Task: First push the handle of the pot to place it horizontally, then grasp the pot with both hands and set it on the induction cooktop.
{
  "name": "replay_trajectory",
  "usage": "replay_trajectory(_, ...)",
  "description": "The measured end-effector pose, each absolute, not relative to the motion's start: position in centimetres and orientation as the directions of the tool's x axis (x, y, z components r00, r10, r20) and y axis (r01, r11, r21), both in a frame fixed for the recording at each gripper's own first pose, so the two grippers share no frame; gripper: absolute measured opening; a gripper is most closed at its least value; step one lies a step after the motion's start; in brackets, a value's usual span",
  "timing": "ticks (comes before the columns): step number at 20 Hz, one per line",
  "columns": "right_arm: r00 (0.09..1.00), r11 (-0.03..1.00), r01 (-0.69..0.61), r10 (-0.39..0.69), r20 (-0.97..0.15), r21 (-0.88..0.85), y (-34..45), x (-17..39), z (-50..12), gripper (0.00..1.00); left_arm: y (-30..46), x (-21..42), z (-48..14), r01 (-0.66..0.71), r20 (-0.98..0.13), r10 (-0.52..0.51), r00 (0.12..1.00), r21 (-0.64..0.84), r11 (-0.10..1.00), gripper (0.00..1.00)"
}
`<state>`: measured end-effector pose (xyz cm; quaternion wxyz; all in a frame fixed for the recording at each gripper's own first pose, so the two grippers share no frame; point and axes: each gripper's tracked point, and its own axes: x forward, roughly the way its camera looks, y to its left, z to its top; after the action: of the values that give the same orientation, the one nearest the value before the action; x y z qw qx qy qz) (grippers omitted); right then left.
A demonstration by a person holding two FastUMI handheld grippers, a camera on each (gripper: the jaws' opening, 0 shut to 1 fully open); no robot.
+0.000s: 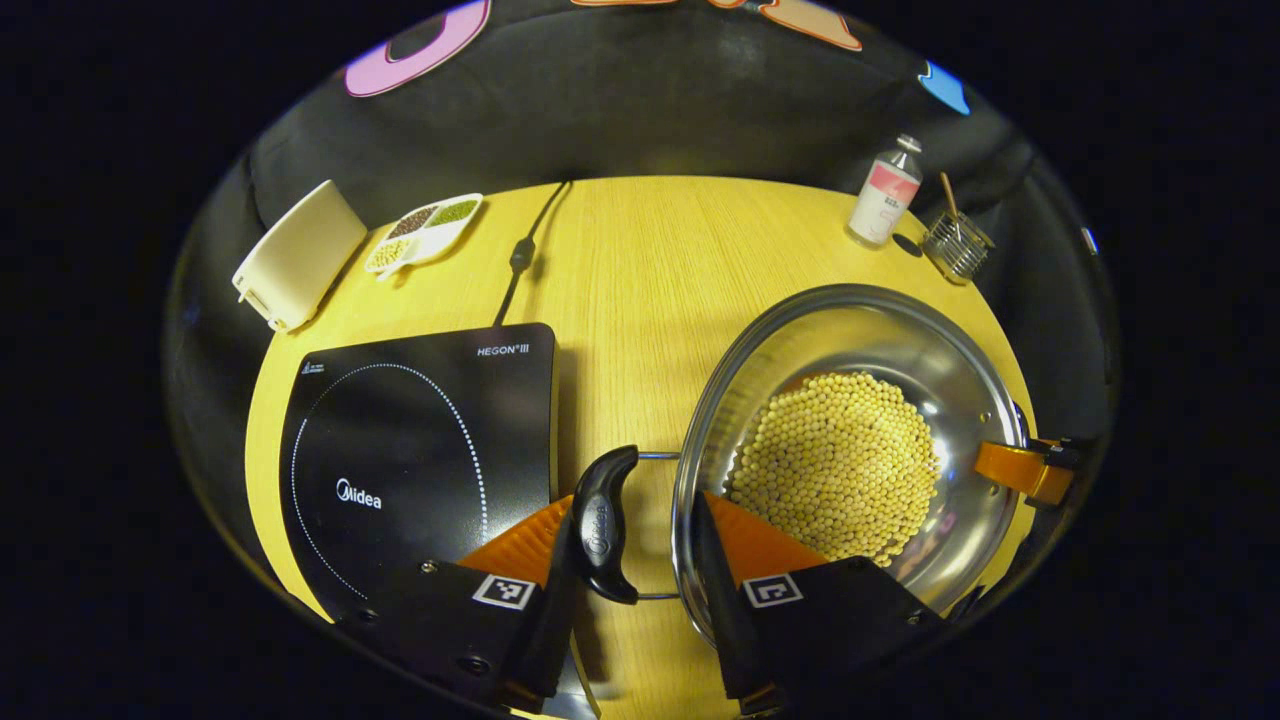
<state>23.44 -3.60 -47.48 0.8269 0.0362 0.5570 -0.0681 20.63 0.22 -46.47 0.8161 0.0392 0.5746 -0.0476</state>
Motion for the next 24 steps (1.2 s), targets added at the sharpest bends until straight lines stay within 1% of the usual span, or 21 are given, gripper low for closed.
replay_trajectory(2,0.340,0.987,0.158,-0.074,-0.937,-0.020,-3.6,23.0,-47.3,0.41,0.2,19.9,-46.2,0.160,-0.959,-0.051,0.277,-0.006,0.987,0.61)
replay_trajectory(3,0.335,0.987,0.162,-0.075,-0.939,-0.021,-3.6,22.8,-47.1,0.48,0.1,19.7,-46.1,0.168,-0.962,-0.061,0.265,-0.017,0.986,0.61)
replay_trajectory(5,0.345,0.987,0.160,-0.084,-0.935,-0.030,-3.7,23.0,-46.8,0.48,0.1,19.5,-45.7,0.141,-0.960,-0.068,0.273,-0.030,0.990,0.62)
replay_trajectory(6,0.350,0.988,0.151,-0.087,-0.933,-0.036,-3.9,22.9,-46.6,0.48,0.0,19.2,-45.4,0.126,-0.957,-0.071,0.280,-0.036,0.991,0.61)
replay_trajectory(9,0.377,0.988,0.150,-0.084,-0.923,-0.029,-4.0,22.8,-45.8,0.48,0.0,19.3,-44.4,0.115,-0.937,-0.082,0.339,-0.046,0.992,0.60)
replay_trajectory(13,0.400,0.991,0.135,-0.061,-0.914,-0.007,-3.1,21.7,-43.5,0.48,1.0,19.1,-42.3,0.101,-0.915,-0.068,0.398,-0.030,0.994,0.60)
replay_trajectory(15,0.410,0.993,0.117,-0.051,-0.910,-0.003,-2.4,21.7,-42.8,0.48,1.7,18.8,-41.3,0.087,-0.905,-0.057,0.421,-0.022,0.996,0.59)
replay_trajectory(16,0.418,0.994,0.111,-0.045,-0.907,0.002,-2.1,21.9,-42.3,0.48,2.1,18.5,-40.7,0.078,-0.901,-0.050,0.431,-0.018,0.997,0.61)
replay_trajectory(17,0.427,0.995,0.102,-0.038,-0.904,0.006,-1.6,21.8,-41.8,0.48,2.5,18.4,-40.1,0.069,-0.896,-0.044,0.443,-0.015,0.997,0.61)
replay_trajectory(19,0.441,0.997,0.079,-0.023,-0.897,0.014,-0.6,21.7,-40.9,0.48,3.4,17.9,-39.1,0.055,-0.887,-0.033,0.462,-0.008,0.998,0.59)
replay_trajectory(22,0.448,0.998,0.048,0.013,-0.894,0.038,1.6,21.5,-40.4,0.48,5.6,17.2,-37.5,0.034,-0.875,0.006,0.484,0.026,0.999,0.59)
replay_trajectory(24,0.446,0.998,0.027,0.042,-0.894,0.061,3.8,21.3,-40.1,0.48,7.6,16.6,-36.7,0.010,-0.875,0.039,0.483,0.051,0.999,0.60)
